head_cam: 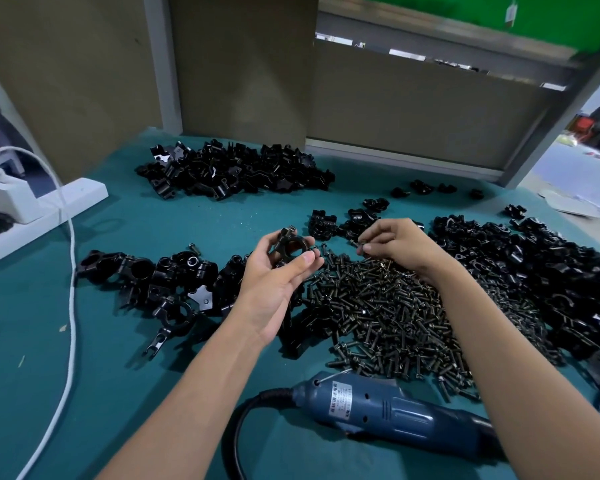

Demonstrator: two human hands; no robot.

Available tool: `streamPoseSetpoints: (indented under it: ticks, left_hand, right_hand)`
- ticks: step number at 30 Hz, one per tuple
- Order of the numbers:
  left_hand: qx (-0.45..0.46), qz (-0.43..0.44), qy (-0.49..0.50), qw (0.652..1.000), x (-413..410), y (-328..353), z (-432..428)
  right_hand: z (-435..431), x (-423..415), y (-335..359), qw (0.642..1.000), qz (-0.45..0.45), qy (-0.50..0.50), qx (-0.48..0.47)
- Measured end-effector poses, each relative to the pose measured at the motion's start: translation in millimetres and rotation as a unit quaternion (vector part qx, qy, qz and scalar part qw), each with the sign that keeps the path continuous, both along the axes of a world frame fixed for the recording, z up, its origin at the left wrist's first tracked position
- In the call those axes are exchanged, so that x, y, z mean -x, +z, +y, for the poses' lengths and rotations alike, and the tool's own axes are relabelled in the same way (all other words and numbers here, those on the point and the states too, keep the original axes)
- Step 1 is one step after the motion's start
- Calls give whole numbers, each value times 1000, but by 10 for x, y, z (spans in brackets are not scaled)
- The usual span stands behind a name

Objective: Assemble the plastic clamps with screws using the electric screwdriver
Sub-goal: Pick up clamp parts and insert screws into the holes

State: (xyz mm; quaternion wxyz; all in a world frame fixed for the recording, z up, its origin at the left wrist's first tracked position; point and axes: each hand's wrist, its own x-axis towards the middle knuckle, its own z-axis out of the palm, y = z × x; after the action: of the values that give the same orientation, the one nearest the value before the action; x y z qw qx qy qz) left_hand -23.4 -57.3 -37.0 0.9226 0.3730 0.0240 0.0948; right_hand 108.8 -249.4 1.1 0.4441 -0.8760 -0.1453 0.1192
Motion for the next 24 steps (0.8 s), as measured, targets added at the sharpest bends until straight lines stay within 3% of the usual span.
streamPoseSetpoints:
  ticks: [5, 10, 12, 15, 24]
  left_hand:
    - [-8, 5, 2, 1000, -1, -8, 7]
    - [-5, 3, -1, 1000, 3, -5, -2]
    - [-2, 1, -3, 1000, 4, 2, 1]
    - [0, 1, -4, 1000, 5, -2, 0]
    - [0, -1, -5, 1000, -9, -18, 2]
  right_hand:
    - [-22, 90, 45, 995, 45, 47, -73]
    - [-81, 84, 48, 999, -4, 23, 41]
    - [-129, 39, 30, 997, -47, -45, 47]
    - [-203, -30, -3, 977, -125, -111, 135]
    - [-115, -84, -229, 944, -171, -21, 282]
